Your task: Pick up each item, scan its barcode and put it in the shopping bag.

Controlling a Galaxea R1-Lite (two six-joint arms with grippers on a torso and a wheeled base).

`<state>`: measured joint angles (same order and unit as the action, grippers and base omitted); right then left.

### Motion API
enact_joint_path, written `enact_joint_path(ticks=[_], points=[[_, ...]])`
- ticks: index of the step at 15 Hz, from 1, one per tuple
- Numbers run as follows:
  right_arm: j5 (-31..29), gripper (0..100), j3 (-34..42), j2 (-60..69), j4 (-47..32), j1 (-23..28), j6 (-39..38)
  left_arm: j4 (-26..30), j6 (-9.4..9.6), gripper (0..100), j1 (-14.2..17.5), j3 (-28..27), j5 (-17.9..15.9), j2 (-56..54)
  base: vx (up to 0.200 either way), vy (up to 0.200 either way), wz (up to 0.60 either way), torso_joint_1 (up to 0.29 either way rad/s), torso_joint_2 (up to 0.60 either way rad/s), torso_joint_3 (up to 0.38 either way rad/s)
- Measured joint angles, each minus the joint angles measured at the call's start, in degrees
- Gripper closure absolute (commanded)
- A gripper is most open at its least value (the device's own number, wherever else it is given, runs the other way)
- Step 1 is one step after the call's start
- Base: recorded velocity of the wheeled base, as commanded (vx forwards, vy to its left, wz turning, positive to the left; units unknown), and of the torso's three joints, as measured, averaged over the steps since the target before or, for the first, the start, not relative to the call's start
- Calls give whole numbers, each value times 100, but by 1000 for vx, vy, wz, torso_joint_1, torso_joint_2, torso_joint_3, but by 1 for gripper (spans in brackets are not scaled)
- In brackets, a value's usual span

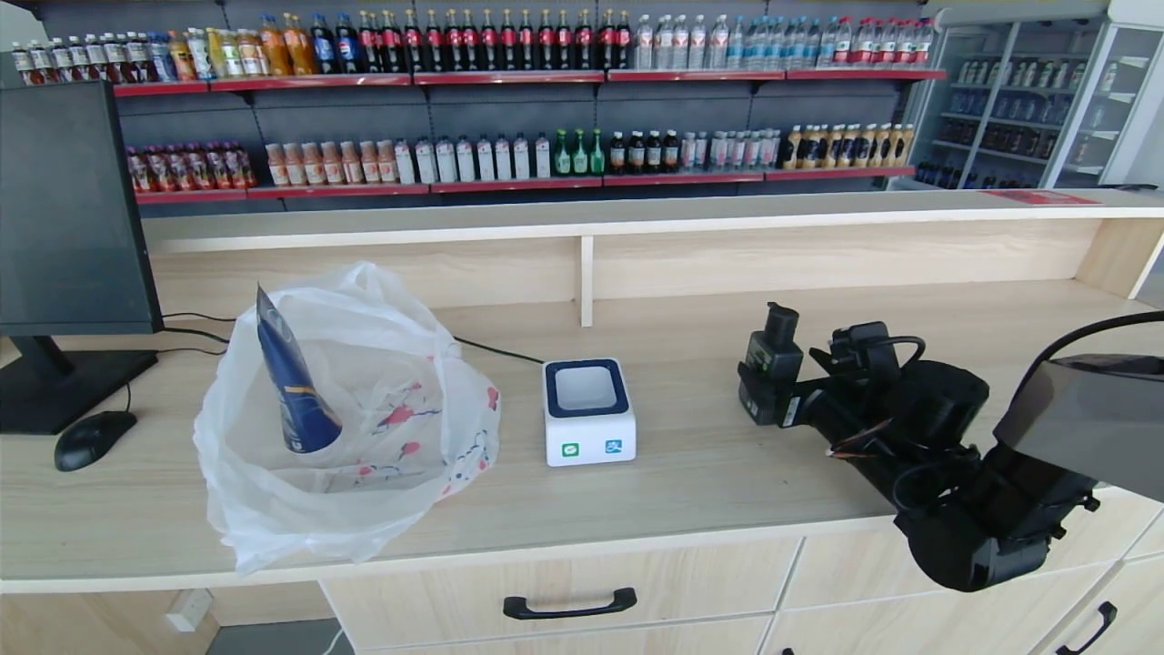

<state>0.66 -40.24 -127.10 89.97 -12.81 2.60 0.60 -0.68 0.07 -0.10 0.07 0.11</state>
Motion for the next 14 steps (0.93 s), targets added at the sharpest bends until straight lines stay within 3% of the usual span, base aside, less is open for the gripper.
enact_joint_path(ticks=[10, 11, 14], points=[[13, 0, -471, -322, -2, -17, 18, 2, -35, 0, 0, 0, -2, -1, 0, 0, 0, 0, 0, 0], [12, 100, -490, -333, -2, -17, 24, 2, -38, 0, 0, 0, 0, 0, 0, 0, 0, 0, 0, 0], [18, 100, -514, -366, -2, -35, 20, 2, -43, 0, 0, 0, 0, 0, 0, 0, 0, 0, 0, 0]])
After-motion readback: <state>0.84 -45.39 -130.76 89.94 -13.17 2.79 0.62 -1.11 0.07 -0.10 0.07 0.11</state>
